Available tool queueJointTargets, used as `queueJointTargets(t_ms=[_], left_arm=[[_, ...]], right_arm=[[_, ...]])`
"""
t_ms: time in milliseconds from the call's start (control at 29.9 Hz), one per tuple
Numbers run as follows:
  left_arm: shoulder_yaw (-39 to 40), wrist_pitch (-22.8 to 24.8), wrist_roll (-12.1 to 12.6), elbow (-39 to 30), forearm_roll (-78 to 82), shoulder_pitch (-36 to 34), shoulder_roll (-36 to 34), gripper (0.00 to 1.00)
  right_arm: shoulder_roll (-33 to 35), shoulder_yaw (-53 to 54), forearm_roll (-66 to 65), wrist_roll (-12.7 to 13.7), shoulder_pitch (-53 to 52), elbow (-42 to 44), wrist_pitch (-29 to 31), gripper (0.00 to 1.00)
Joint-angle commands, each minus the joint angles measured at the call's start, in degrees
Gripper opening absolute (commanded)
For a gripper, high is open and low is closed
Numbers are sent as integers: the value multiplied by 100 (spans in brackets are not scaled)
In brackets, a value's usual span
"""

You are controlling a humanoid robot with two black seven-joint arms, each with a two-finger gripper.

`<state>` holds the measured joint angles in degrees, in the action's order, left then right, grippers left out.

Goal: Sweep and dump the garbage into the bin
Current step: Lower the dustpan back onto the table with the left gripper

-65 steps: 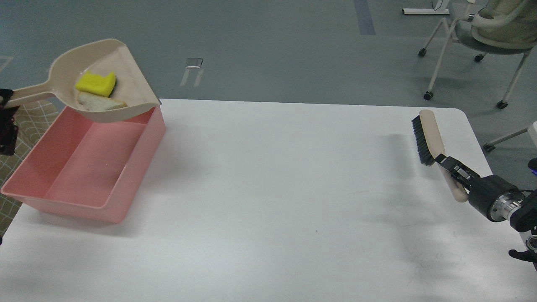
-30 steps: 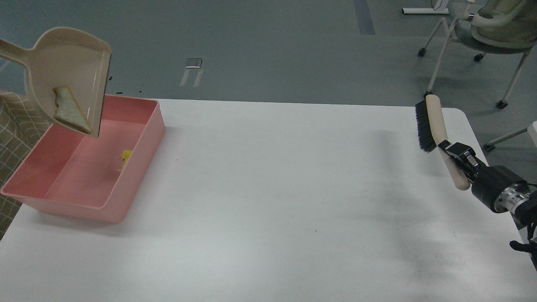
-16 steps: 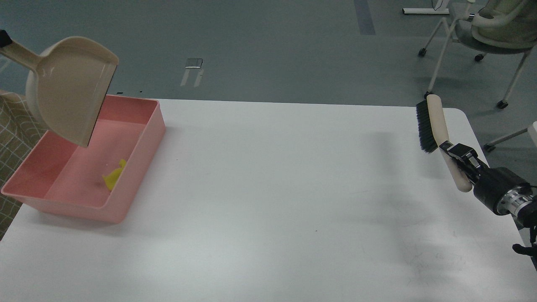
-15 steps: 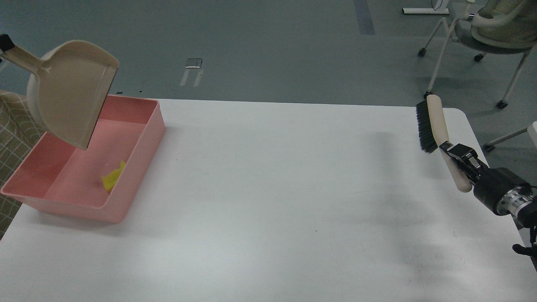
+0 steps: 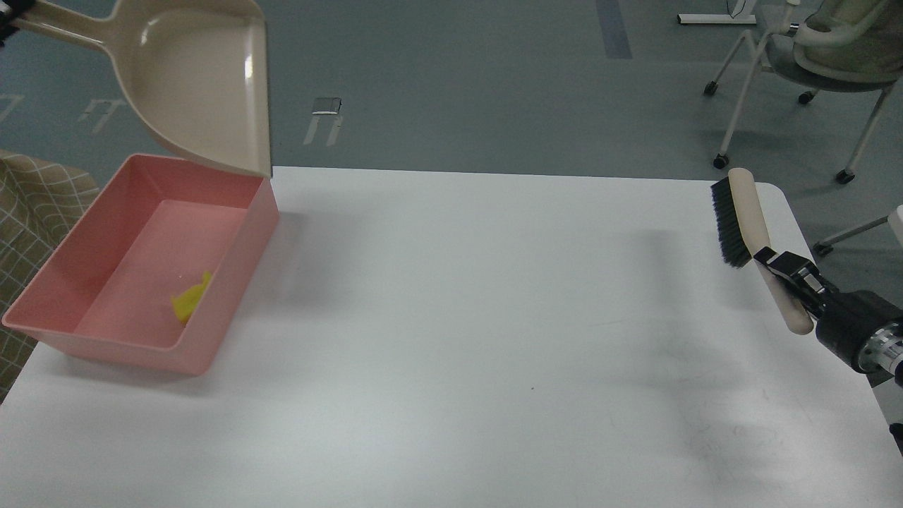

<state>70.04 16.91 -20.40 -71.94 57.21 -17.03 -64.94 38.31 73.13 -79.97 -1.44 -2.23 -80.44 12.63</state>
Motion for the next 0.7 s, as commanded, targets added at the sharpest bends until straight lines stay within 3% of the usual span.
queueJointTargets(t_ms=[0, 67, 334, 568, 668], left_arm=[[-42, 260, 176, 31, 1, -63, 946, 0], [-261, 269, 212, 23, 18, -81, 1639, 0], [-1070, 112, 422, -57, 62, -63, 3021, 0], [-1511, -240, 431, 119, 71, -2, 3795, 0], [-1879, -626, 431, 128, 71, 7, 4340, 0]], right_arm=[[378, -10, -1, -6, 91, -77, 3, 18], [641, -10, -1, -6, 214, -174, 3, 18], [1038, -18, -1, -15, 408, -183, 20, 19], [1223, -124, -54, -23, 627, -165, 55, 19], [1416, -115, -54, -23, 601, -165, 47, 19]])
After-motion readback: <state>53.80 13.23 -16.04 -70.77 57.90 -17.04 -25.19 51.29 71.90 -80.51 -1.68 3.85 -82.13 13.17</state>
